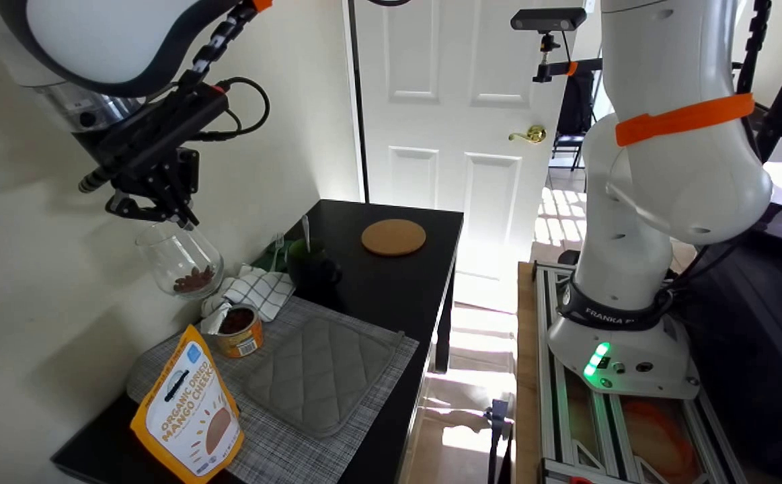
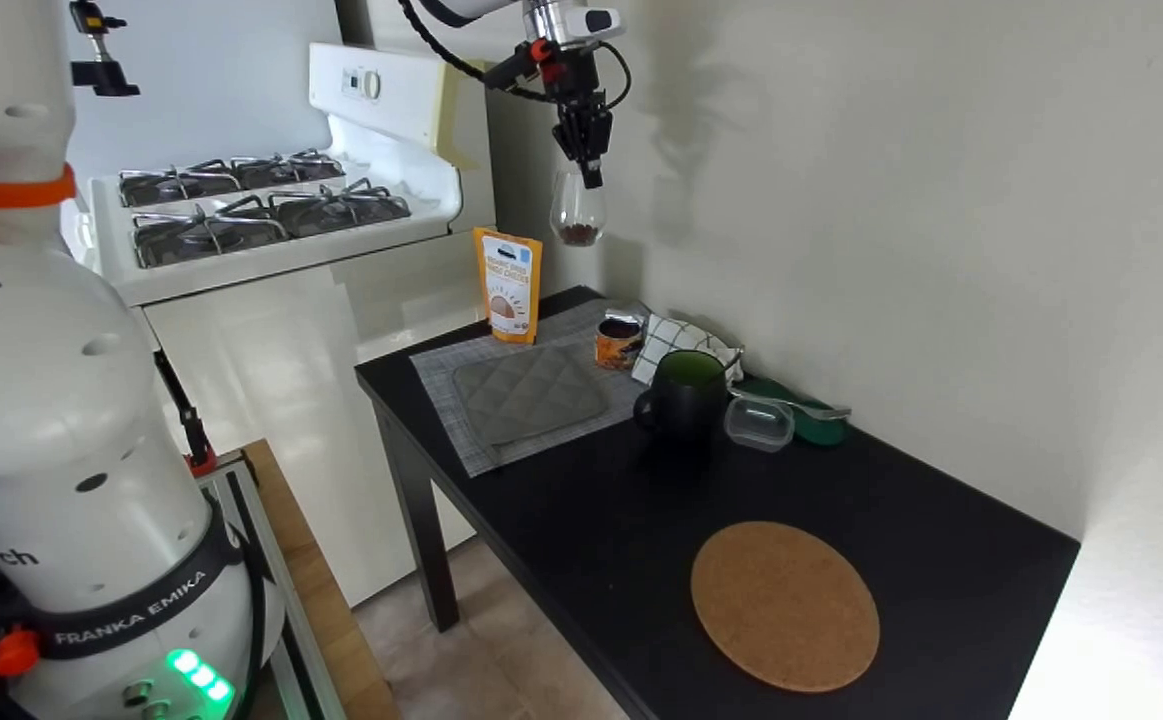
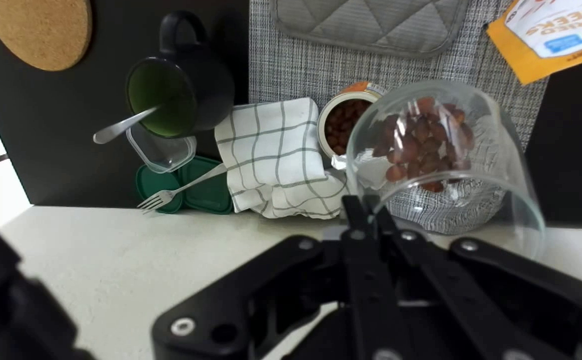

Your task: Move the glass cup the left and put it on the pot holder

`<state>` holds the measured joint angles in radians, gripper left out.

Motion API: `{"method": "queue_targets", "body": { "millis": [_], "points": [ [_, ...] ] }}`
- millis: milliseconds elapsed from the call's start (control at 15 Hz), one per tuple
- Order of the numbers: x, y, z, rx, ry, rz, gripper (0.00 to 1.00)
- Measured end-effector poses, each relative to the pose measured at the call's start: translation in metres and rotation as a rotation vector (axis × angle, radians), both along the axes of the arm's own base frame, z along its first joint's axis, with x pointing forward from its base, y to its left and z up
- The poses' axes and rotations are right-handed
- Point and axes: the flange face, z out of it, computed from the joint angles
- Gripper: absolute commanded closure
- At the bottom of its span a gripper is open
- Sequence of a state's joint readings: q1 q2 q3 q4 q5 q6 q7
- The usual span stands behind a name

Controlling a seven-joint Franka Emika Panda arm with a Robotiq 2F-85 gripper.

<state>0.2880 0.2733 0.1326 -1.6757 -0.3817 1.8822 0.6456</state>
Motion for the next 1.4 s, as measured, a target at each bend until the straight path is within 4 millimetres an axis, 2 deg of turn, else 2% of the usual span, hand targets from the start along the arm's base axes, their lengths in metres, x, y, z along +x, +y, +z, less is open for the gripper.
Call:
{"method": "queue_targets", "body": {
  "millis": [200, 333, 667, 800, 933, 1133, 1267, 1400],
  "points": [
    [-0.003, 0.0, -0.006, -0.006, 0.016, 0.01, 0.99],
    [-0.02, 0.002, -0.018, -0.019, 0.05, 0.034, 0.99],
    [-0.092, 0.027, -0.043, -0.016, 0.053, 0.136, 0.99],
    [-0.123, 0.029, -0.052, -0.01, 0.036, 0.12, 0.99],
    [-0.16, 0.023, -0.065, -0.019, 0.057, 0.044, 0.99],
    [-0.215, 0.002, -0.087, -0.076, 0.113, -0.094, 0.99],
    [-0.239, -0.018, -0.1, -0.116, 0.115, -0.169, 0.99],
    [-0.249, -0.045, -0.111, -0.142, 0.123, -0.253, 0.95]
  ]
}}
